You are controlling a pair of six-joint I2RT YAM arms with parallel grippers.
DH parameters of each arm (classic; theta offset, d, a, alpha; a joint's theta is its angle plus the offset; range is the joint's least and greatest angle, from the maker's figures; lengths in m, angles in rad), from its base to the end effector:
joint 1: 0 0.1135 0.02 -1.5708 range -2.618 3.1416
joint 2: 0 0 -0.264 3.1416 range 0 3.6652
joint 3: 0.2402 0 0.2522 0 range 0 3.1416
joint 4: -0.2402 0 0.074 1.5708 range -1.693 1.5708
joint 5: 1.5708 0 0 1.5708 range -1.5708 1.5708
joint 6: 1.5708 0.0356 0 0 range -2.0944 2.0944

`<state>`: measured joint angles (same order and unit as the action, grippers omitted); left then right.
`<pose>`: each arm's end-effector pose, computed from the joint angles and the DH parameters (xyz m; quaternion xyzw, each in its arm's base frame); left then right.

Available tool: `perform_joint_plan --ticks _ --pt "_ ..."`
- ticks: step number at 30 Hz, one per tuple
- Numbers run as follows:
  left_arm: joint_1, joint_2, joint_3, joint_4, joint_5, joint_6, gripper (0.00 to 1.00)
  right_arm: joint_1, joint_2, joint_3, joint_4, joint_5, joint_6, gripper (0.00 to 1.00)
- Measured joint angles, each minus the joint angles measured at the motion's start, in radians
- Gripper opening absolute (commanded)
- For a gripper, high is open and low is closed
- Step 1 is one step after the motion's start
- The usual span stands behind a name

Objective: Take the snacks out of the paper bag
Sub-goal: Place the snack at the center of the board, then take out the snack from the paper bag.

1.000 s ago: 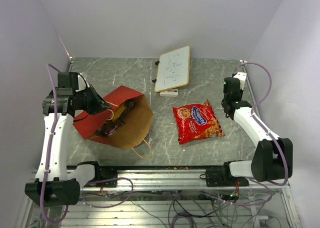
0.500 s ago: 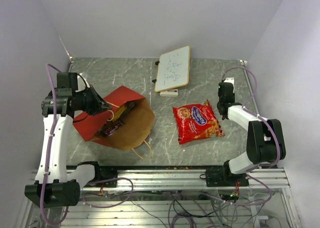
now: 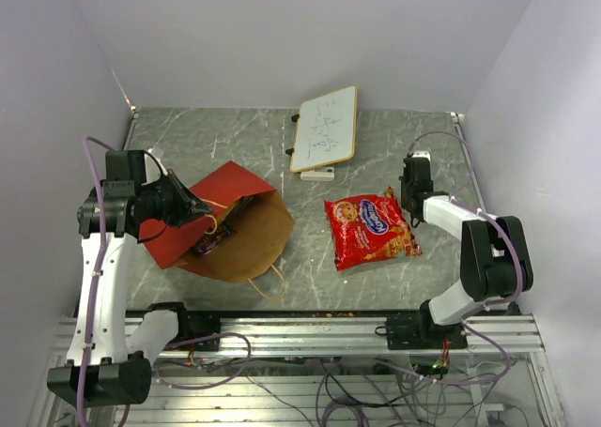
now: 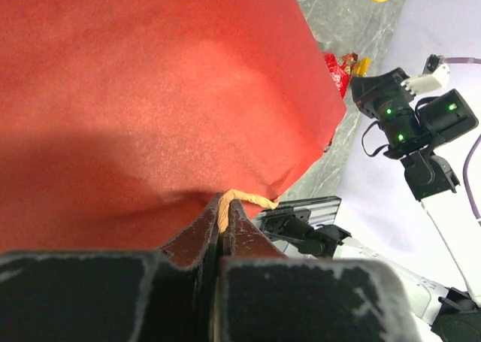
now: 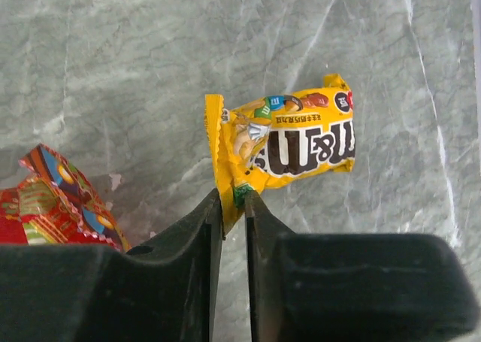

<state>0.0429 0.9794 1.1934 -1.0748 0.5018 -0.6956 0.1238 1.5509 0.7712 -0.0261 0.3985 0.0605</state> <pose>0.1686 -0.0099 0.3635 -0.2473 0.8782 -0.3285 0.2443 0.3045 0.0240 0.1708 0.0451 0.9113 -0.1492 0.3812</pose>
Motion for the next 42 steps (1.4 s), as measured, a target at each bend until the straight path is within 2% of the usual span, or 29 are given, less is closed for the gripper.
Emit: perform_joint_plan --ticks 8,12,16,22,26,31,34,37,42 --pt "0.0 -0.064 -0.037 0.002 0.0 -0.048 0.07 0.001 -0.018 0.064 -0.079 -0.054 0.055 0.5" --pt "0.0 -0.061 -0.048 0.007 0.0 -0.065 0.07 0.02 -0.074 0.077 -0.124 -0.059 0.058 0.53" --pt "0.0 -0.057 -0.05 0.008 -0.001 -0.073 0.07 0.092 -0.109 0.121 -0.135 -0.061 0.043 0.55" --pt "0.0 -0.015 -0.019 0.003 -0.002 -0.07 0.07 0.302 -0.183 0.13 -0.043 -0.129 -0.077 0.59" --pt "0.0 0.006 -0.008 -0.001 -0.002 -0.06 0.07 0.442 -0.252 0.121 0.057 -0.296 -0.166 0.6" --pt "0.0 0.023 -0.006 -0.027 -0.001 -0.034 0.07 0.669 -0.332 0.018 0.235 -0.557 -0.364 0.65" --pt "-0.001 0.019 -0.006 -0.04 -0.001 -0.023 0.07 0.824 -0.277 0.014 0.262 -0.639 -0.514 0.65" --pt "-0.001 -0.001 -0.006 -0.038 -0.002 -0.018 0.07 0.968 -0.154 0.04 0.272 -0.681 -0.65 0.66" --pt "-0.001 -0.009 0.008 -0.065 -0.041 0.013 0.07 1.083 0.06 0.134 0.284 -0.691 -0.803 0.65"
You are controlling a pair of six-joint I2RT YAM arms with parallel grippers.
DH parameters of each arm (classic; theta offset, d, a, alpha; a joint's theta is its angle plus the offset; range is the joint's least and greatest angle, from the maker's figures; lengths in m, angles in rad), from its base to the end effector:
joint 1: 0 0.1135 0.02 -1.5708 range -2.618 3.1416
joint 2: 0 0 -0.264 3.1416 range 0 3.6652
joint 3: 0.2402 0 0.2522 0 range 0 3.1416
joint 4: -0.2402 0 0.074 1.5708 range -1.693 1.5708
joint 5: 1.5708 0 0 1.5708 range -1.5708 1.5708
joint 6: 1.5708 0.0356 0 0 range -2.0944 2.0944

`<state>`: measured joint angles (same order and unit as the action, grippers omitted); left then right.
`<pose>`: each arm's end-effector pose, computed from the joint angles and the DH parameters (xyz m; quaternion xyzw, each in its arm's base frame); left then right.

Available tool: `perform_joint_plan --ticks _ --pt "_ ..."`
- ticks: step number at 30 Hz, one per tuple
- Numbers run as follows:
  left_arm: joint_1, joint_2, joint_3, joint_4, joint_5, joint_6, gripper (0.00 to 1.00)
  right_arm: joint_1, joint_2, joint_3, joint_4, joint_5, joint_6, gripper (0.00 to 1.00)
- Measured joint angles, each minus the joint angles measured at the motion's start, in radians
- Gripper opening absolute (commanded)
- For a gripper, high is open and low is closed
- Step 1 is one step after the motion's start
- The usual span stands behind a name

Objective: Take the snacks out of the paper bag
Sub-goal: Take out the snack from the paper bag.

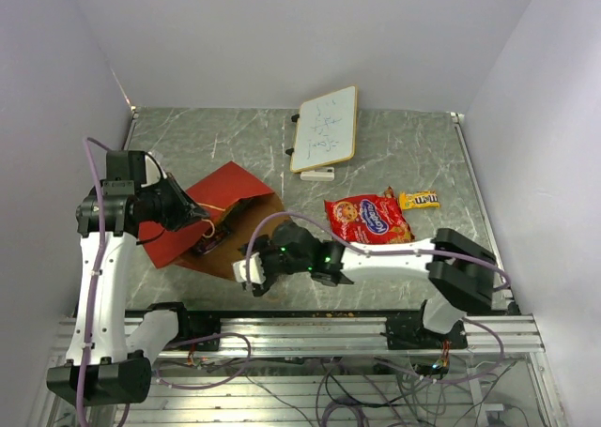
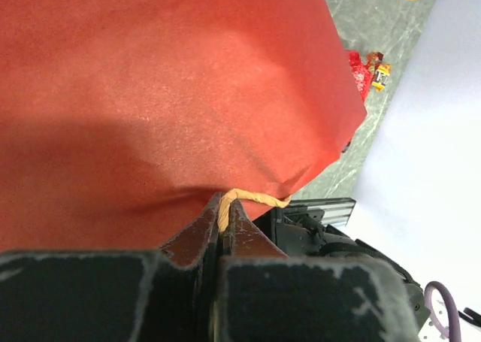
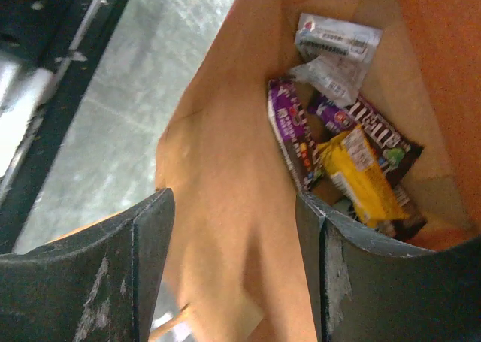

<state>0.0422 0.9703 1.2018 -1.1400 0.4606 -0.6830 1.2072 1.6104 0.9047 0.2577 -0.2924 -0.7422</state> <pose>0.1611 -0.0090 0.3624 -0.2572 0.8872 -0.3046 0.2324 0.1160 0.3338 0.2173 -0.7366 0.4060 0.2414 0.4841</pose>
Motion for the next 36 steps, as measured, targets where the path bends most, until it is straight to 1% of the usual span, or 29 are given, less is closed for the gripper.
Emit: perform_joint_plan --ticks 4,7,12,16,23,26,30,36 --pt "0.0 -0.011 0.0 -0.008 -0.027 0.005 0.07 0.005 0.106 0.071 0.053 0.005 -0.071 0.64" --pt "0.0 -0.055 -0.024 0.006 -0.026 -0.006 0.07 0.003 0.156 0.1 0.097 0.009 -0.122 0.63" --pt "0.0 -0.064 -0.032 0.001 -0.013 -0.007 0.07 -0.005 0.175 0.111 0.098 0.011 -0.185 0.63" --pt "0.0 -0.048 -0.032 0.015 0.006 -0.007 0.07 -0.035 0.203 0.114 0.123 0.005 -0.229 0.64" --pt "0.0 -0.023 -0.008 0.012 0.014 -0.006 0.07 -0.093 0.38 0.161 0.204 0.0 -0.233 0.65" --pt "0.0 -0.021 0.005 0.011 0.019 -0.006 0.07 -0.102 0.447 0.208 0.224 0.008 -0.238 0.65" --pt "0.0 -0.013 0.014 0.005 0.027 -0.006 0.07 -0.109 0.488 0.27 0.233 -0.011 -0.236 0.65" --pt "0.0 -0.01 0.014 0.005 0.047 -0.004 0.07 -0.112 0.535 0.343 0.223 -0.038 -0.278 0.64"
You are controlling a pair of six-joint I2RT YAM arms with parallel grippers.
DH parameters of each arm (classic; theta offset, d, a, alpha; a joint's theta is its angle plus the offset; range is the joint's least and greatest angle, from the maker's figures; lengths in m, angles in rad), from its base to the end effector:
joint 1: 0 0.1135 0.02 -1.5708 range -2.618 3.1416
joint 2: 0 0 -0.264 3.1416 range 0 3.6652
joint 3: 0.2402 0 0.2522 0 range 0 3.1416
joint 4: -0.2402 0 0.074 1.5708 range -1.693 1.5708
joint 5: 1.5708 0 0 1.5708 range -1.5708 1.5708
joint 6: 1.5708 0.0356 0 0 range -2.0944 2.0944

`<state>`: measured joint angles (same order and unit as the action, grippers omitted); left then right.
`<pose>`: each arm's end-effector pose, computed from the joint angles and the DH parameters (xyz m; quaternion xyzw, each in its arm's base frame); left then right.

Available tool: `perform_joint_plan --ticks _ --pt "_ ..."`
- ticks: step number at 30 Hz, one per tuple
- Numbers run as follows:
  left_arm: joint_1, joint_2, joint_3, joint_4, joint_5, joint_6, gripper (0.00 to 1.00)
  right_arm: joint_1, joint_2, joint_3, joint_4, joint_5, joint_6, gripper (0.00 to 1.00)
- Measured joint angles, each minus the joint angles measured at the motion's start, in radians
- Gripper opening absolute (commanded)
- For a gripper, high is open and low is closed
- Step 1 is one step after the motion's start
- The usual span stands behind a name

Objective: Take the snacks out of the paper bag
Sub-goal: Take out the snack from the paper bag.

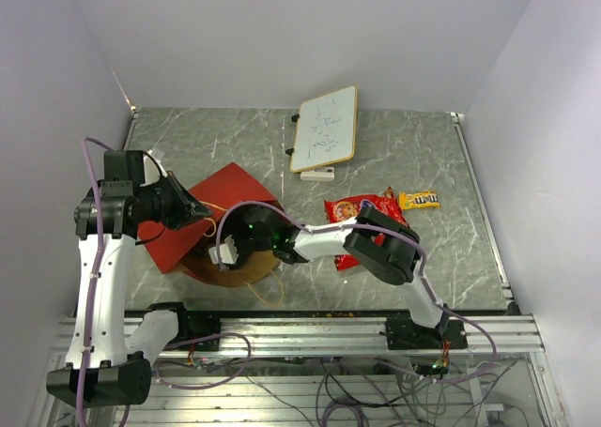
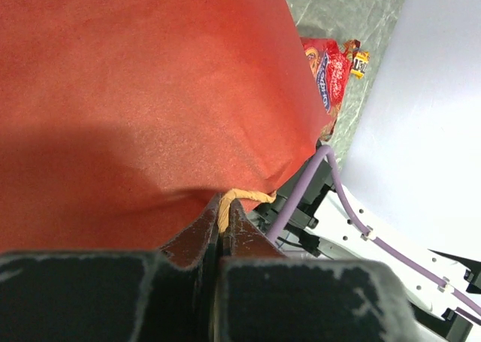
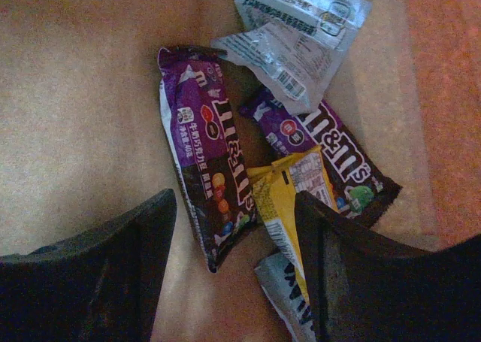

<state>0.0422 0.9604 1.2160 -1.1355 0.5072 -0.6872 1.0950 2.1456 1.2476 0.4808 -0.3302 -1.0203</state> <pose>0.1581 -0.0106 0.3688 -0.2455 0.8812 -0.3278 0.2361 0.2012 0.4156 0.1373 -0.7643 0.3278 0.1577 0.5324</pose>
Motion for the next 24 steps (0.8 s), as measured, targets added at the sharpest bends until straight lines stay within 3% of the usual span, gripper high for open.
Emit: perform_joint_plan --ticks 12,24 --pt "0.0 0.024 0.021 -0.004 0.014 0.014 0.07 0.007 0.082 0.102 -0.053 -0.029 -0.069 0.63" --pt "0.0 0.015 0.021 -0.006 0.013 0.008 0.07 0.011 0.122 0.104 0.002 -0.026 -0.034 0.32"
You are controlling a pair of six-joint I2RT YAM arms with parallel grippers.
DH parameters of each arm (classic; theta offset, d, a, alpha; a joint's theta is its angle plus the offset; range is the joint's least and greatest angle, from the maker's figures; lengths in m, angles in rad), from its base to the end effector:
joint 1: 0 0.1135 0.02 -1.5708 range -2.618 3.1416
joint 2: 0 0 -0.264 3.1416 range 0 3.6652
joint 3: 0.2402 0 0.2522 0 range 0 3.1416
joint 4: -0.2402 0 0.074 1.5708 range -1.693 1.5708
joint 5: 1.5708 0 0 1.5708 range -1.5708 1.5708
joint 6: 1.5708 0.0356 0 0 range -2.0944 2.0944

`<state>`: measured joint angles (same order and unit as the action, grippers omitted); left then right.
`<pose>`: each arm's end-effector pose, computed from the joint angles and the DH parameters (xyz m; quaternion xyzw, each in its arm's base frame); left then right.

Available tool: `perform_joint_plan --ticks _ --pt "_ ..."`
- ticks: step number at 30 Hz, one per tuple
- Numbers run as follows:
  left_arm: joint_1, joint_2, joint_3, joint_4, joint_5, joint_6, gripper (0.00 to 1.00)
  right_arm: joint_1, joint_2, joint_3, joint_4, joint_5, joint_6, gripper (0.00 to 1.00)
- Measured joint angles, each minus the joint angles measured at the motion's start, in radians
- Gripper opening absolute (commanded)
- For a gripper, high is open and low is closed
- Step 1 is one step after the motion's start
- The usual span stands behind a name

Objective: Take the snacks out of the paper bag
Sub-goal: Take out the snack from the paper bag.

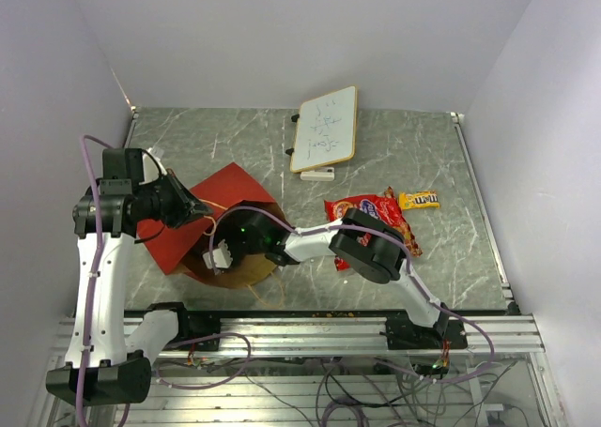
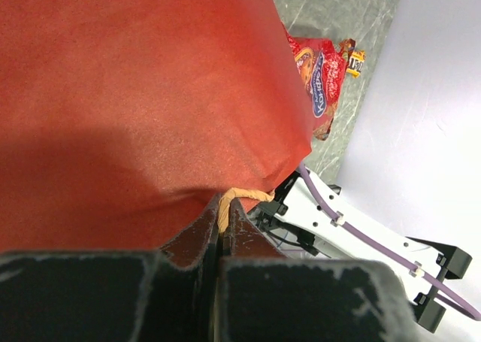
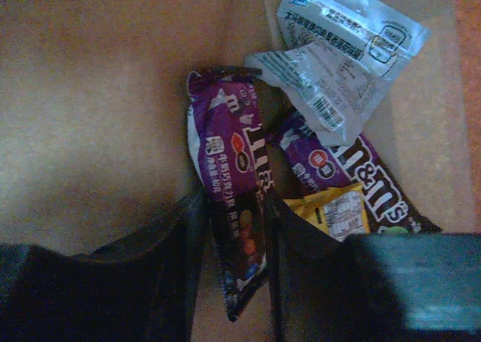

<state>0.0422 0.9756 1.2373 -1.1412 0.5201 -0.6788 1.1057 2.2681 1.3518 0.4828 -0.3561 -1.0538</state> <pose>0.1606 -0.0109 0.3726 -0.2392 0.8815 -0.3322 0.2353 0.2058 0.4379 0.1130 -0.7763 0.3070 0.1629 0.5259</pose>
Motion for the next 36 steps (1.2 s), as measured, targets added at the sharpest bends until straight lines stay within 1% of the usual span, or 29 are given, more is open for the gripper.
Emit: perform_joint_plan --ticks 4,6,10,13,18,23,27,32,36 --pt "0.0 -0.013 0.0 0.001 0.0 -0.011 0.07 0.001 0.0 -0.01 0.0 -0.004 0.0 0.17" --pt "0.0 -0.017 0.0 -0.001 -0.001 -0.013 0.07 0.0 0.0 -0.01 0.0 -0.002 0.0 0.12" --pt "0.0 -0.017 0.0 -0.012 -0.005 -0.013 0.07 0.0 0.0 -0.007 0.006 0.006 0.006 0.05" --pt "0.0 -0.017 0.001 -0.016 -0.014 -0.012 0.07 0.0 0.0 -0.003 0.007 0.012 0.012 0.01" --pt "0.0 -0.018 0.002 -0.015 -0.02 -0.013 0.07 0.001 -0.017 -0.013 0.008 0.029 0.032 0.0" --pt "0.0 -0.016 0.002 -0.002 -0.021 -0.013 0.07 0.0 -0.12 -0.106 0.006 0.06 0.08 0.0" --pt "0.0 0.001 0.002 0.029 -0.019 -0.014 0.07 0.0 -0.251 -0.209 0.01 0.077 0.136 0.0" --pt "0.0 0.046 0.016 0.063 -0.016 -0.013 0.07 0.0 -0.468 -0.369 0.008 0.094 0.206 0.0" --pt "0.0 0.091 0.031 0.088 -0.002 -0.013 0.07 0.0 -0.647 -0.46 -0.063 0.121 0.288 0.0"
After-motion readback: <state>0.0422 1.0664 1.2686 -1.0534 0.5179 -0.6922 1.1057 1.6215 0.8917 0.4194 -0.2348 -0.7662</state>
